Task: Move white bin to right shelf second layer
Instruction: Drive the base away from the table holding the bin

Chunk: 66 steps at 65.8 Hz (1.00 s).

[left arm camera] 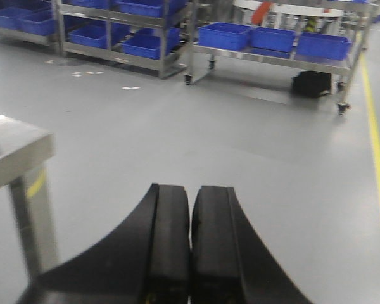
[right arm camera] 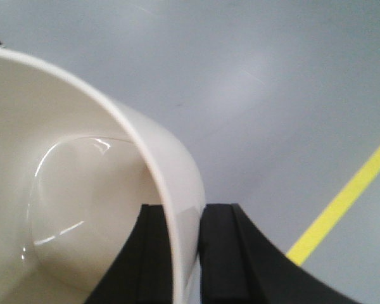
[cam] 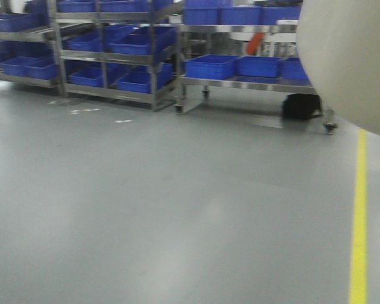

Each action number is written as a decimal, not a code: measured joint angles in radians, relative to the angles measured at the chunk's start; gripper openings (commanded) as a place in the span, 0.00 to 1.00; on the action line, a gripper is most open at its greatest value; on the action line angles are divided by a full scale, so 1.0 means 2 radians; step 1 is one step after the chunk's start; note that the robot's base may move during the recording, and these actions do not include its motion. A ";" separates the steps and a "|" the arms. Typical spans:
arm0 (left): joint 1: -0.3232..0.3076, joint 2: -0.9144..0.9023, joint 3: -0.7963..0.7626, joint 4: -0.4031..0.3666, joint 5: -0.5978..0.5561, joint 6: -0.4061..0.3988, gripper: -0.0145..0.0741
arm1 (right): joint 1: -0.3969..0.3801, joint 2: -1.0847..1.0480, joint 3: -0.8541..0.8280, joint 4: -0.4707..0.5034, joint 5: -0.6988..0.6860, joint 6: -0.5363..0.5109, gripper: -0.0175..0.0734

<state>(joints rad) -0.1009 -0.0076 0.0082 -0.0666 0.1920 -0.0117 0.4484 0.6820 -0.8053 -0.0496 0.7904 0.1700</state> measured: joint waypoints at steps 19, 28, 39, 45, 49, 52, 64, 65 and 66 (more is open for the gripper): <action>0.000 0.000 0.000 0.000 0.000 0.000 0.26 | 0.000 0.000 0.000 0.000 0.000 0.000 0.25; 0.000 0.000 0.000 0.000 0.000 0.000 0.26 | 0.000 0.000 0.000 0.000 0.000 0.000 0.25; 0.000 0.000 0.000 0.000 0.000 0.000 0.26 | 0.000 0.000 0.000 0.000 0.000 0.000 0.25; 0.000 0.000 0.000 0.000 0.000 0.000 0.26 | 0.000 0.000 0.000 0.000 0.000 0.000 0.25; 0.000 0.000 0.000 0.000 0.000 0.000 0.26 | 0.000 0.000 0.000 0.000 0.000 0.000 0.25; 0.000 0.000 0.000 0.000 0.000 0.000 0.26 | 0.000 0.000 0.000 0.000 0.000 0.000 0.25; 0.000 0.000 0.000 0.000 0.000 0.000 0.26 | 0.000 0.000 0.000 0.000 0.000 0.000 0.25; 0.000 0.000 0.000 0.000 0.000 0.000 0.26 | 0.000 0.000 0.000 0.000 0.000 0.000 0.25; 0.000 0.000 0.000 0.000 0.000 0.000 0.26 | 0.000 0.000 0.000 0.000 0.000 0.000 0.25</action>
<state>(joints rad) -0.1009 -0.0076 0.0082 -0.0666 0.1920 -0.0117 0.4484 0.6813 -0.8053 -0.0496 0.7904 0.1700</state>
